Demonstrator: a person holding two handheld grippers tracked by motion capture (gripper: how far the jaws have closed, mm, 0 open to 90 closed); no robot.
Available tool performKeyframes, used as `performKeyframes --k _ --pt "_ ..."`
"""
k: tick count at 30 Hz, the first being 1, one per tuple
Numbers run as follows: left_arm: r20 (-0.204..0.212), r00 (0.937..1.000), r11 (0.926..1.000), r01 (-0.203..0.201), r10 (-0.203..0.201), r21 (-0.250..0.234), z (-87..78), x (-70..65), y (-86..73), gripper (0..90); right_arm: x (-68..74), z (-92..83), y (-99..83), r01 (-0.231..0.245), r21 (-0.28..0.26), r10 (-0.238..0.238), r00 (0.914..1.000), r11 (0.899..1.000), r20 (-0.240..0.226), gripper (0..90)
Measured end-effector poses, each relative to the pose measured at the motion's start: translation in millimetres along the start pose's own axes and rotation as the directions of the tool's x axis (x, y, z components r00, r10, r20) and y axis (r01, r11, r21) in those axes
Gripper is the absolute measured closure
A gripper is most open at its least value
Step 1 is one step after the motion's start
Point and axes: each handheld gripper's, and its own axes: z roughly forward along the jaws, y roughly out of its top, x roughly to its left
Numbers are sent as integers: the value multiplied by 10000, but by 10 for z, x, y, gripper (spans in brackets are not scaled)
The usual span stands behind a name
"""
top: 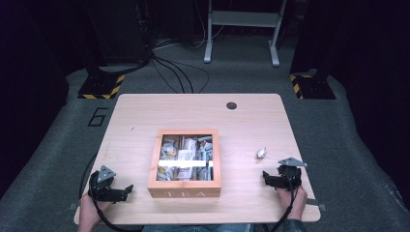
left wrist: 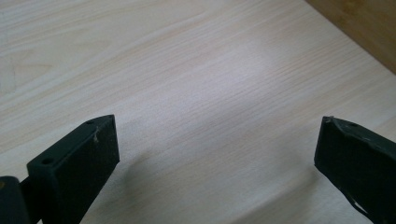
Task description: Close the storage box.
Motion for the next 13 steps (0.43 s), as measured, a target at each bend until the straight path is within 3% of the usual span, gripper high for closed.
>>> performKeyframes --k 3,5,13 --pt "-115 9996 9994 274 -276 -207 5 -2 -23 0 -4 0 -1 58 -6 -58 10000 10000 -15 91" --pt "-20 9993 9992 386 -387 -65 6 13 -17 0 -2 0 -2 6 -35 -6 10000 10000 -42 92" --pt "-52 9989 9989 462 -462 -55 20 -11 -4 2 -4 1 -2 46 -32 -46 10000 10000 -28 92"
